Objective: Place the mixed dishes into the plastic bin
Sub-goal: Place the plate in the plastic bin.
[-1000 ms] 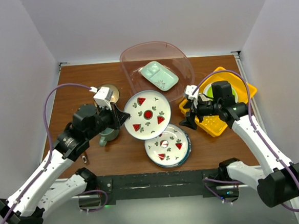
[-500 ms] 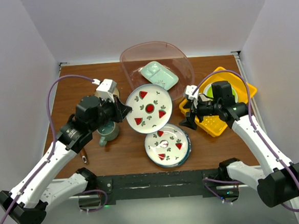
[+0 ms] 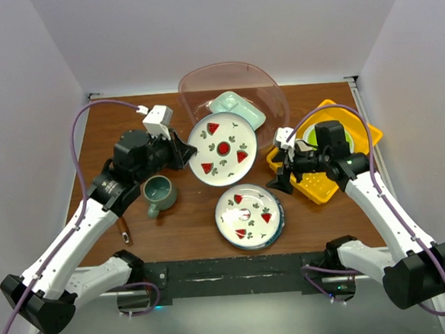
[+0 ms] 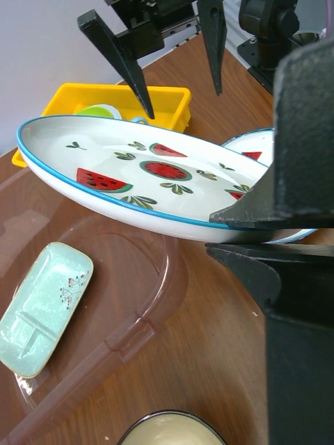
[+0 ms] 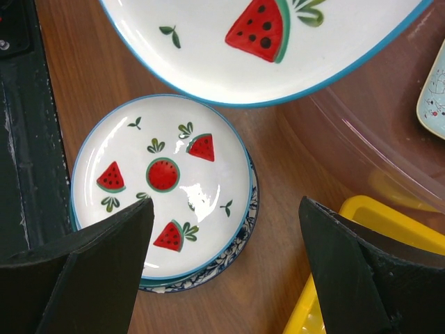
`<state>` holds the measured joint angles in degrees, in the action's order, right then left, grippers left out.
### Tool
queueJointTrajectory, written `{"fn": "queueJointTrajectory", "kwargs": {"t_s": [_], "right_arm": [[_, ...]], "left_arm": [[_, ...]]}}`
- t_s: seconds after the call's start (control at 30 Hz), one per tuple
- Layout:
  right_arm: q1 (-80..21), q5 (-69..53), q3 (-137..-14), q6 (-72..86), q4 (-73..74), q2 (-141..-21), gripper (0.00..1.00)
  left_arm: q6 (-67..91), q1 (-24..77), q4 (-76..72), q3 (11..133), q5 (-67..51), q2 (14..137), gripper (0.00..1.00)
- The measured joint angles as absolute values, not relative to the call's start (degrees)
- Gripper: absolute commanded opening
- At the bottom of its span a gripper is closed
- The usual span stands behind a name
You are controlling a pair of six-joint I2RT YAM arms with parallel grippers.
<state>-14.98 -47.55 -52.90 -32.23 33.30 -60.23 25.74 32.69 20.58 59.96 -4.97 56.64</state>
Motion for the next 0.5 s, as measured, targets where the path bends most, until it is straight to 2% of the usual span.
{"fn": "queueJointTrajectory", "kwargs": {"t_s": [0.5], "right_arm": [[-15.0,-47.5,-52.9,-32.4,33.4,-60.2,0.9]], "left_arm": [[25.9,28.5,18.4,63.1,-8.4,61.4,0.0]]}}
